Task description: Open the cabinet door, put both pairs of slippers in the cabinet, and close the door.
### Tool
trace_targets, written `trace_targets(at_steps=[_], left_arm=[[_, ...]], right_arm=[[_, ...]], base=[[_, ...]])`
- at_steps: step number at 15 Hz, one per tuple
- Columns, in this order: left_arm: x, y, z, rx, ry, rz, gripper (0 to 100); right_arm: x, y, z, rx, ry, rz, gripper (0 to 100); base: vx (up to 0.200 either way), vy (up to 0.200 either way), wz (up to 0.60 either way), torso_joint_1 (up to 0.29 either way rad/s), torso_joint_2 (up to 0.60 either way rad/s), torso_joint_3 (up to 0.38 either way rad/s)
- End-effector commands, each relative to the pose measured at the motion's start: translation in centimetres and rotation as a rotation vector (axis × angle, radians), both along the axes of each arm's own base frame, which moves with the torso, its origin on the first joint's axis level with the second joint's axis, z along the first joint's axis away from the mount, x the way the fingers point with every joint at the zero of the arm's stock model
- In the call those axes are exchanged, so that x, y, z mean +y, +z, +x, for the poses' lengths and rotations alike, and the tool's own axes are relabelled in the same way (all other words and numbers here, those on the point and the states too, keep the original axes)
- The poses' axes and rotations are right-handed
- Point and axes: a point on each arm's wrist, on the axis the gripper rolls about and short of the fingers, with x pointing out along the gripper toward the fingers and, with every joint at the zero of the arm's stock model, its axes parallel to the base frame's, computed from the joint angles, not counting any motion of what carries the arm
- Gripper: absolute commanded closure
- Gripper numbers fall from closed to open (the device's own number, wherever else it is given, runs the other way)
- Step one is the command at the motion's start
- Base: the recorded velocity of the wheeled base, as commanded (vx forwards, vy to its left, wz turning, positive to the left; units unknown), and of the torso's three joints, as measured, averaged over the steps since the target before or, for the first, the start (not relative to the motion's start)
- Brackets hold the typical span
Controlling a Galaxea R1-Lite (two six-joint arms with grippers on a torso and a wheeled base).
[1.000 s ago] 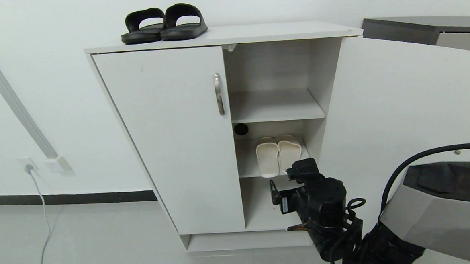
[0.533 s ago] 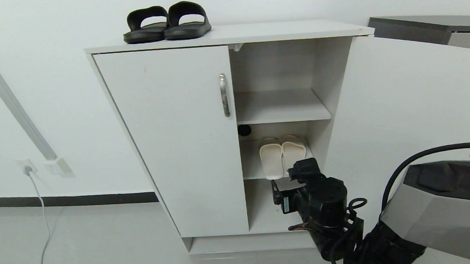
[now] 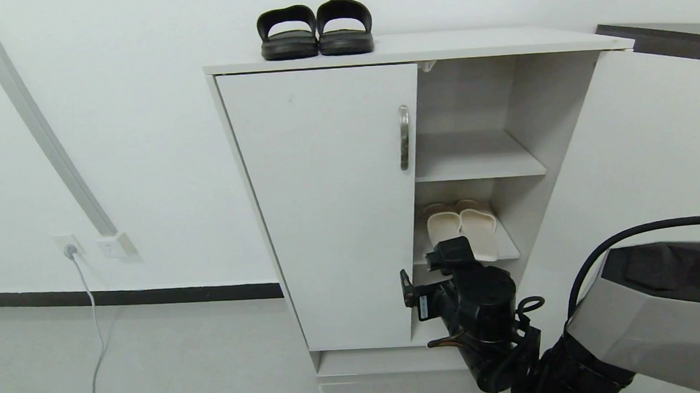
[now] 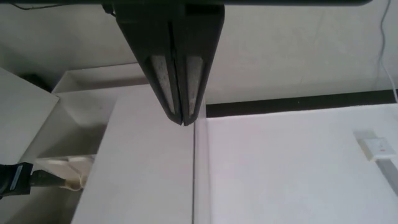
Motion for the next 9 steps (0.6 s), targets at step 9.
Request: trace_targets(at_steps=[9], left_arm=[[0.00,0.00,0.00,0.000,0.000,0.000,100]], right_arm=[[-0.21,-0.35,-0.22,0.001,0.004,-0.001,0]], base=[[0.000,0.178,0.00,0.001,0.00,0.003]])
